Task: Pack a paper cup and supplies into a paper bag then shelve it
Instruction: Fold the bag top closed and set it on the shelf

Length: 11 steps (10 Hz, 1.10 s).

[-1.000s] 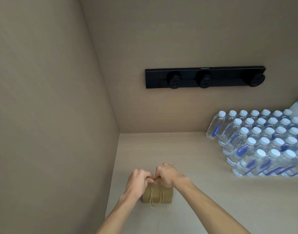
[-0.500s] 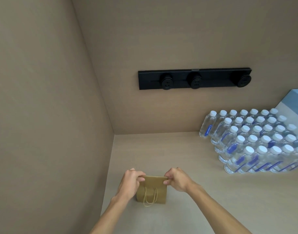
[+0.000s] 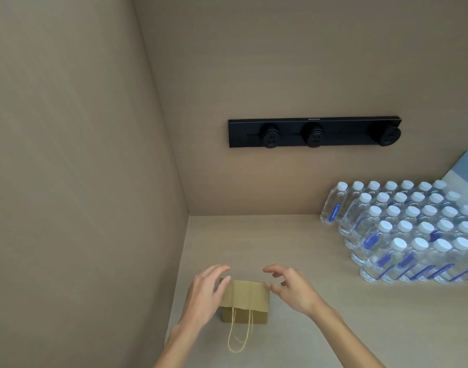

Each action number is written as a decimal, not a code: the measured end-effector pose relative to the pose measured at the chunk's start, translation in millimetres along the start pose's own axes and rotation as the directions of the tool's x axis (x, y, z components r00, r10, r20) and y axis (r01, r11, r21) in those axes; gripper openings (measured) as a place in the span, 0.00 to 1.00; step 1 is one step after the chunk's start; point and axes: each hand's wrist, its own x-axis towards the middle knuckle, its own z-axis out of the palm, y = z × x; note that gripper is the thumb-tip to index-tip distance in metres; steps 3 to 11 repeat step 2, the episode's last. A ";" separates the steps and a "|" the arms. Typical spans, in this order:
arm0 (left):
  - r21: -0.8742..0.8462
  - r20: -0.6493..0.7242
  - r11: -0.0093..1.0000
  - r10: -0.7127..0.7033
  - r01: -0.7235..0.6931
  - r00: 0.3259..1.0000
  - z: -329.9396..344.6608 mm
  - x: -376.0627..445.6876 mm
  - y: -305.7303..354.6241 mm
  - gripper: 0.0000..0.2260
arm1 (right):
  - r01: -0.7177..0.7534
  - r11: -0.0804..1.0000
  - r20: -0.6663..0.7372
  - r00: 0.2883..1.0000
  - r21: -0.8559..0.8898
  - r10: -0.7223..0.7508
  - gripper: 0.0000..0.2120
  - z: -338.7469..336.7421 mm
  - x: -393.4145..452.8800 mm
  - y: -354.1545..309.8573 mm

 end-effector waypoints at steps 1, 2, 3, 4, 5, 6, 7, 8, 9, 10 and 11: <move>0.034 -0.083 0.999 0.041 -0.038 0.996 -9.3 -5.1 5.9 0.09 | 0.108 0.994 -0.140 0.984 -0.030 -0.111 0.12 -2.9 -9.8 -5.6; 0.058 -0.147 0.997 0.068 -0.060 0.987 -16.6 -10.3 11.0 0.08 | 0.251 0.952 -0.324 0.898 -0.173 -0.296 0.11 -1.7 -21.6 -10.9; 0.058 -0.147 0.997 0.068 -0.060 0.987 -16.6 -10.3 11.0 0.08 | 0.251 0.952 -0.324 0.898 -0.173 -0.296 0.11 -1.7 -21.6 -10.9; 0.058 -0.147 0.997 0.068 -0.060 0.987 -16.6 -10.3 11.0 0.08 | 0.251 0.952 -0.324 0.898 -0.173 -0.296 0.11 -1.7 -21.6 -10.9; 0.058 -0.147 0.997 0.068 -0.060 0.987 -16.6 -10.3 11.0 0.08 | 0.251 0.952 -0.324 0.898 -0.173 -0.296 0.11 -1.7 -21.6 -10.9; 0.058 -0.147 0.997 0.068 -0.060 0.987 -16.6 -10.3 11.0 0.08 | 0.251 0.952 -0.324 0.898 -0.173 -0.296 0.11 -1.7 -21.6 -10.9; 0.058 -0.147 0.997 0.068 -0.060 0.987 -16.6 -10.3 11.0 0.08 | 0.251 0.952 -0.324 0.898 -0.173 -0.296 0.11 -1.7 -21.6 -10.9; 0.058 -0.147 0.997 0.068 -0.060 0.987 -16.6 -10.3 11.0 0.08 | 0.251 0.952 -0.324 0.898 -0.173 -0.296 0.11 -1.7 -21.6 -10.9; 0.058 -0.147 0.997 0.068 -0.060 0.987 -16.6 -10.3 11.0 0.08 | 0.251 0.952 -0.324 0.898 -0.173 -0.296 0.11 -1.7 -21.6 -10.9; 0.058 -0.147 0.997 0.068 -0.060 0.987 -16.6 -10.3 11.0 0.08 | 0.251 0.952 -0.324 0.898 -0.173 -0.296 0.11 -1.7 -21.6 -10.9; 0.058 -0.147 0.997 0.068 -0.060 0.987 -16.6 -10.3 11.0 0.08 | 0.251 0.952 -0.324 0.898 -0.173 -0.296 0.11 -1.7 -21.6 -10.9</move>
